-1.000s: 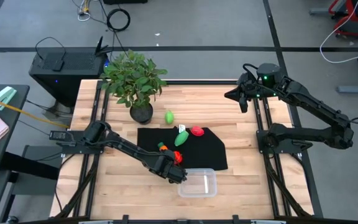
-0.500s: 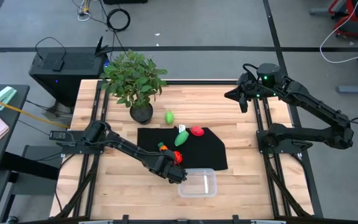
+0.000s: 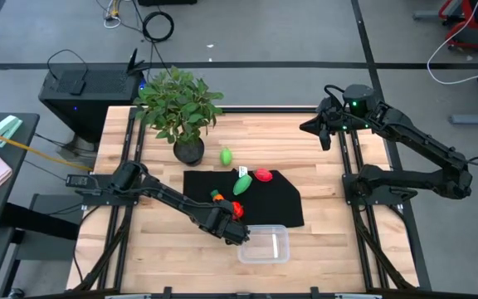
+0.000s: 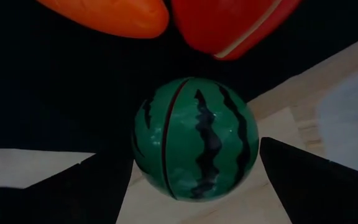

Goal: Pick and placing Produce into tupperware
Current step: Put the watermelon into the transparent bin

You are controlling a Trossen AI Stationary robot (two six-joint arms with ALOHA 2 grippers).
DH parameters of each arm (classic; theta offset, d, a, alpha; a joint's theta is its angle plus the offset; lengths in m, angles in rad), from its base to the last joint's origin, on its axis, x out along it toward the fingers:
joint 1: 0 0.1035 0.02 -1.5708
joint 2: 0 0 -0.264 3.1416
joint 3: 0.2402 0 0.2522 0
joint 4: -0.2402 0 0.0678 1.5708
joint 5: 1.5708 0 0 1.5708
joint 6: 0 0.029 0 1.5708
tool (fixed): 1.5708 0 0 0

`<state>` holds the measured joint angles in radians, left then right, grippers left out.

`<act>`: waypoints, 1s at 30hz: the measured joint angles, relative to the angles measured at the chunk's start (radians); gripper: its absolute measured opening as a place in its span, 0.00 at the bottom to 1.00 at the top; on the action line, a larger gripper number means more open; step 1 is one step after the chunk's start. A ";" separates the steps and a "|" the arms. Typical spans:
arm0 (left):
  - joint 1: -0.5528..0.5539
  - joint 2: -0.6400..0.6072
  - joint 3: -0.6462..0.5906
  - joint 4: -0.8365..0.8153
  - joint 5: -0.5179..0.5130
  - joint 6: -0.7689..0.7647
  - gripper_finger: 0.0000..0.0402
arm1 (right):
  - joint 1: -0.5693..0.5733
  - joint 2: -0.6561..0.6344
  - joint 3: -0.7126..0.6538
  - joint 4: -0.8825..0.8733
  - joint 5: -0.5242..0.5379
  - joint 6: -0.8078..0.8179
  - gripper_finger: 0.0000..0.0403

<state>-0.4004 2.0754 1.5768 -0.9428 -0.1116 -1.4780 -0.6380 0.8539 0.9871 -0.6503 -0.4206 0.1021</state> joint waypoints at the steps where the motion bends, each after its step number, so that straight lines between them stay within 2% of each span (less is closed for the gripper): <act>1: 0.000 0.000 0.000 0.000 0.000 0.000 0.88 | 0.000 0.000 0.000 0.000 0.000 0.000 0.09; 5: 0.000 0.000 0.000 0.000 0.000 0.000 0.86 | 0.000 0.000 0.000 0.000 0.000 0.000 0.09; 15: -0.001 -0.002 0.000 0.000 0.000 0.000 0.74 | 0.000 0.000 0.000 0.000 0.000 0.000 0.09; 23: -0.001 -0.005 0.000 -0.009 0.000 0.002 0.77 | 0.000 0.000 0.000 0.000 0.000 0.000 0.09; 30: 0.000 -0.049 0.000 -0.044 0.009 0.032 0.75 | 0.000 0.000 0.000 0.000 0.000 0.000 0.09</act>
<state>-0.4004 2.0267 1.5769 -0.9866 -0.1028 -1.4464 -0.6380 0.8539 0.9871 -0.6502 -0.4206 0.1020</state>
